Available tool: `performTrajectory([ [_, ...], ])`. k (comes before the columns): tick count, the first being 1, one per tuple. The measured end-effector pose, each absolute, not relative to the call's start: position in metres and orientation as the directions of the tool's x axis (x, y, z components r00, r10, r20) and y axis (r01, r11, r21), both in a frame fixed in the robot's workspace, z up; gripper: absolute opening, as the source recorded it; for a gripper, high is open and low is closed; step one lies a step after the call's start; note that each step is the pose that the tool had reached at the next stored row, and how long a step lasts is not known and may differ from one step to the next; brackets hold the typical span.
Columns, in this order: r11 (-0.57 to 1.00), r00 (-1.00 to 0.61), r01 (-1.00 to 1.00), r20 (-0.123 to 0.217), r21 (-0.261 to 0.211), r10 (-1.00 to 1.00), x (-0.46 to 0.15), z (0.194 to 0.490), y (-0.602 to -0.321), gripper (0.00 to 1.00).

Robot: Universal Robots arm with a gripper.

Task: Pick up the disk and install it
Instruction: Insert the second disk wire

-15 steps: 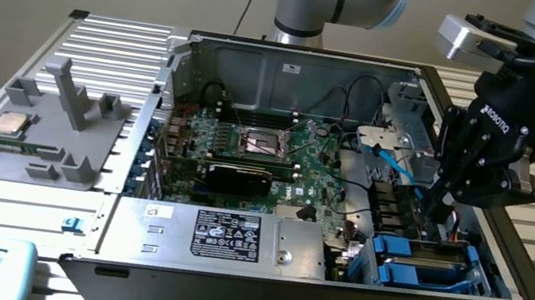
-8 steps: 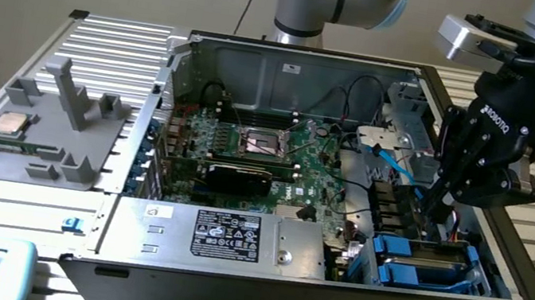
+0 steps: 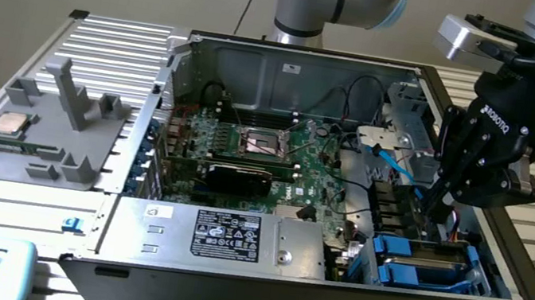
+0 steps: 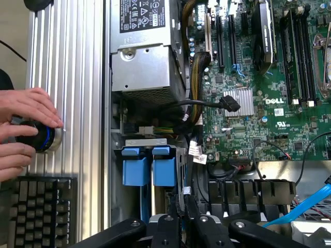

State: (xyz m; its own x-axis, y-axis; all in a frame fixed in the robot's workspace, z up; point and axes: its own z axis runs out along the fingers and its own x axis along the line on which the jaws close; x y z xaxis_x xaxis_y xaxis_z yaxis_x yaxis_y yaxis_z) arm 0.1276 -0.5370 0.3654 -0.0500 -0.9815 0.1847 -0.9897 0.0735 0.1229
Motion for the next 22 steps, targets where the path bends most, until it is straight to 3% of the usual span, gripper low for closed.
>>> performTrajectory([
  [8, 0.072, -0.050, -0.990, 0.173, 0.124, -0.984, 0.127, 0.365, -0.549, 0.16],
  [17, 0.066, -0.051, -0.990, 0.123, 0.125, -0.991, 0.126, 0.357, -0.560, 0.16],
  [22, 0.066, -0.051, -0.990, 0.119, 0.126, -0.992, 0.127, 0.356, -0.562, 0.16],
])
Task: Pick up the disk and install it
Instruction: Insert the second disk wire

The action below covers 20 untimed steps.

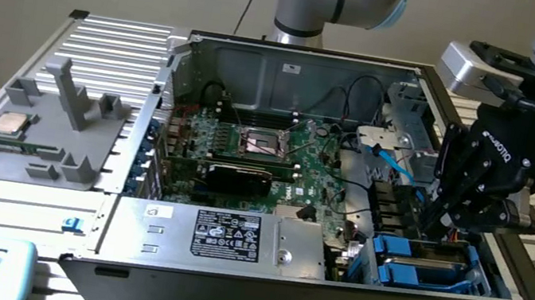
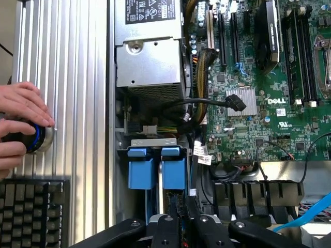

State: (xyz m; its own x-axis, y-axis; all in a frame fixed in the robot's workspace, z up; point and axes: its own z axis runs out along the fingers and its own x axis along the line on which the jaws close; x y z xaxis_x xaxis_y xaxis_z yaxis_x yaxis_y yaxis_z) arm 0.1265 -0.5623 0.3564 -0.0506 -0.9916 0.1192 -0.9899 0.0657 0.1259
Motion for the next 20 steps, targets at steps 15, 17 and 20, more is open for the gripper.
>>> performTrajectory([
  [15, 0.061, -0.050, -0.990, 0.089, 0.128, -0.995, 0.1269, 0.3488, -0.5655, 0.16],
  [17, 0.056, -0.045, -0.990, 0.089, 0.127, -0.995, 0.1270, 0.3486, -0.5655, 0.16],
  [20, 0.051, -0.040, -0.991, 0.089, 0.126, -0.995, 0.1271, 0.3487, -0.5656, 0.16],
])
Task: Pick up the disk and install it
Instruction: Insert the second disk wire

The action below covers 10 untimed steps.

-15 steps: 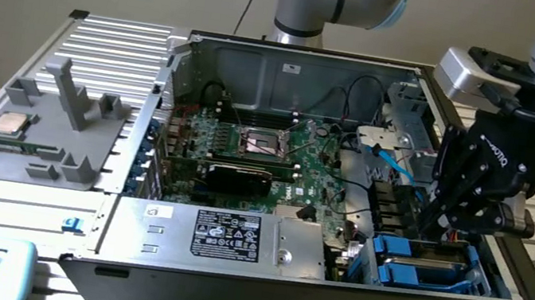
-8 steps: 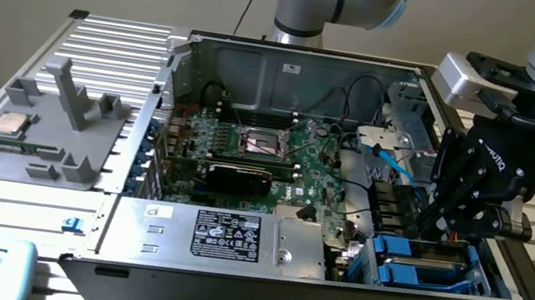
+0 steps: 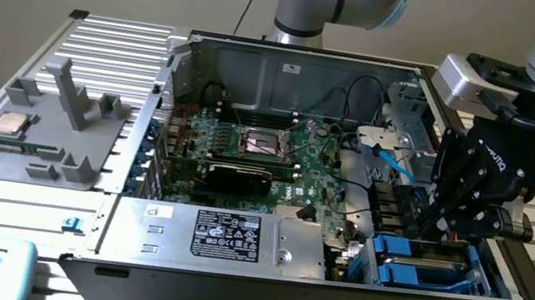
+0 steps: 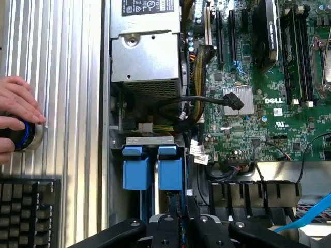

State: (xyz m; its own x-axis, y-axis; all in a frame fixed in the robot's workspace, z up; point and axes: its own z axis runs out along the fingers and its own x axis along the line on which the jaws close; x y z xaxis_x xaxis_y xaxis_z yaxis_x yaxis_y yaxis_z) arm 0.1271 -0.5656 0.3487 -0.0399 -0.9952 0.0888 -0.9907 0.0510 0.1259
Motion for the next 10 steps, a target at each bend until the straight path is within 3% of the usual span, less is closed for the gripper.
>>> performTrajectory([
  [10, 0.049, -0.038, -0.991, 0.090, 0.123, -0.995, 0.1271, 0.3475, -0.5681, 0.16],
])
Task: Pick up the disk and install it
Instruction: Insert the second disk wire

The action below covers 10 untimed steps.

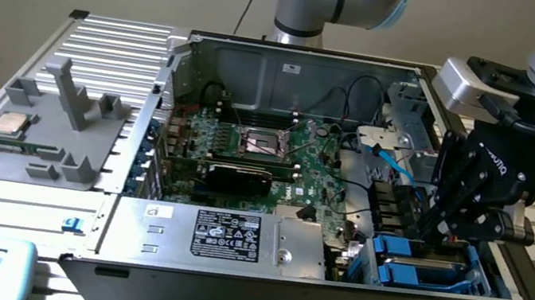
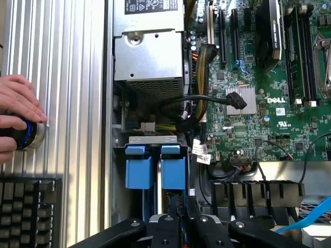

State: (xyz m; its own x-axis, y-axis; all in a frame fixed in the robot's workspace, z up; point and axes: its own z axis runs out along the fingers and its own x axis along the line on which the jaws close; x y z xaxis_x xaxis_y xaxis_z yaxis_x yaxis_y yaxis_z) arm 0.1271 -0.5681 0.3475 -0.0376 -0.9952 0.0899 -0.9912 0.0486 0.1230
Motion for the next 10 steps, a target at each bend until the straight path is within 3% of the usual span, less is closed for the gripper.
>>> performTrajectory([
  [10, 0.041, -0.030, -0.993, 0.092, 0.114, -0.995, 0.1275, 0.3463, -0.5682, 0.16],
])
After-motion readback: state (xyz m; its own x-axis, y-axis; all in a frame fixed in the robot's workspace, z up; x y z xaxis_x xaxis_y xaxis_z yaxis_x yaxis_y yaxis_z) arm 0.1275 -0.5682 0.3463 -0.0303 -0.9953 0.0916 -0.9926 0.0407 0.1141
